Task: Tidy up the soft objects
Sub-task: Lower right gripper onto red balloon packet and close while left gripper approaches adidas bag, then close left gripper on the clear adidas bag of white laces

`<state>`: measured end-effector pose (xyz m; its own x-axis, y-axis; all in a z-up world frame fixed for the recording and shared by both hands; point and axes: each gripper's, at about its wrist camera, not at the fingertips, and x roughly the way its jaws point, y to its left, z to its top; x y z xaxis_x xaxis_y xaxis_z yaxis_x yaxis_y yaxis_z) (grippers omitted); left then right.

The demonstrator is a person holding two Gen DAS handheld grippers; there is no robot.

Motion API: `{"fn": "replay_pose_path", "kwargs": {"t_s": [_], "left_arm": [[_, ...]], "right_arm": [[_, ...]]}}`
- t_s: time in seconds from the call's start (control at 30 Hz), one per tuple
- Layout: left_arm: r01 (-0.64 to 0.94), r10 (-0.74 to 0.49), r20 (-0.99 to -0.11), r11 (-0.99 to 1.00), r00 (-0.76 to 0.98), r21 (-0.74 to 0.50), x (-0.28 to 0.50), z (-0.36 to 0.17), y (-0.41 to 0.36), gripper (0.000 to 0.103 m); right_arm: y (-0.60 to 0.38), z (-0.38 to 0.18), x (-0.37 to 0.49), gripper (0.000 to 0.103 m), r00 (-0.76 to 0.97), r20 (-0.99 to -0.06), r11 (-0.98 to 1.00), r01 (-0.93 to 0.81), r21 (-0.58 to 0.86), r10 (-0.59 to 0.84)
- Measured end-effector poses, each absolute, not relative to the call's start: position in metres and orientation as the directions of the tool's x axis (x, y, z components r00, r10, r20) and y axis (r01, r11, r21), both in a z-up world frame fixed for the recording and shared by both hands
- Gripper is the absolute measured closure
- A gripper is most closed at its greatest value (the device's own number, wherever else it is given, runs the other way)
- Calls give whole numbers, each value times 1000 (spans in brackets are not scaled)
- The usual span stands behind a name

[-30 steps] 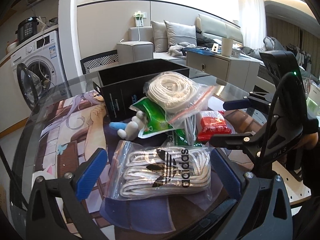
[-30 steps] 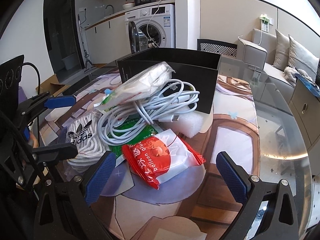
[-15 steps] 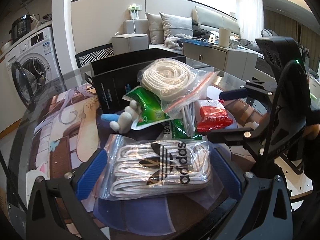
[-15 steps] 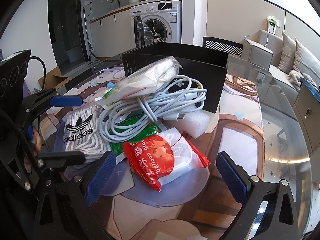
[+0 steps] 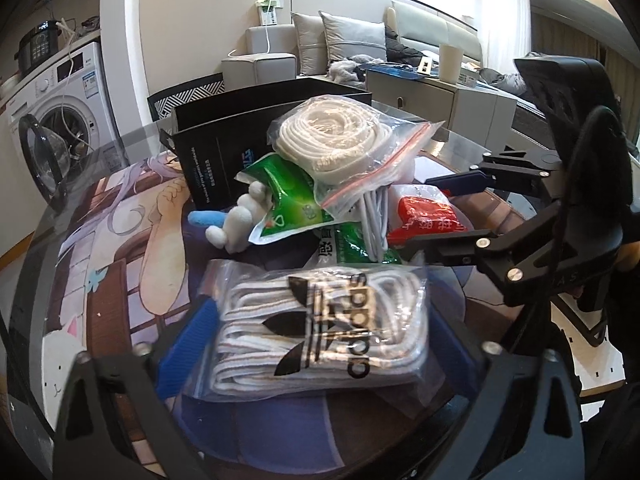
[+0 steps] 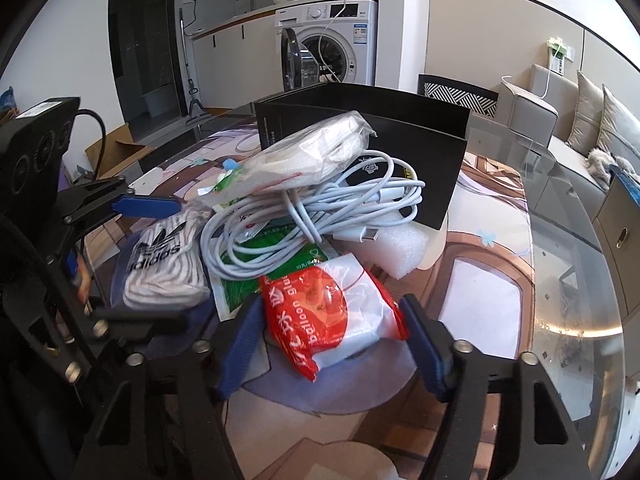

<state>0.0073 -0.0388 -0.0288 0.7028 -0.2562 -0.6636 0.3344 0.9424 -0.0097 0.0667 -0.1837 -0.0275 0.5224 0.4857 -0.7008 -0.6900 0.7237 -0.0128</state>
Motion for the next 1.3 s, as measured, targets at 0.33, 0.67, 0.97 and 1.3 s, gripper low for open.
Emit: {"fn": "replay_pose_path", "kwargs": {"t_s": [0.33,0.67,0.97,1.3], "left_arm": [[351,-270,-643,936,717,-1,1,-25,-42,19],[314,-239,-626,949,742,10,1,-17,-34,45],[304,-209,-646,952,734,38,-1,-21,-34,28],[226,-163,-658,974,735,11,-11,-21,-5,23]], "right_arm": [[-188,-28,55,49,527,-690,710,-704,-27,496],[-198,-19,48,49,545,-668,718,-696,-23,506],[-199,-17,47,49,556,-664,726,-687,-28,500],[-200,-17,47,49,559,-664,728,-685,-32,497]]}}
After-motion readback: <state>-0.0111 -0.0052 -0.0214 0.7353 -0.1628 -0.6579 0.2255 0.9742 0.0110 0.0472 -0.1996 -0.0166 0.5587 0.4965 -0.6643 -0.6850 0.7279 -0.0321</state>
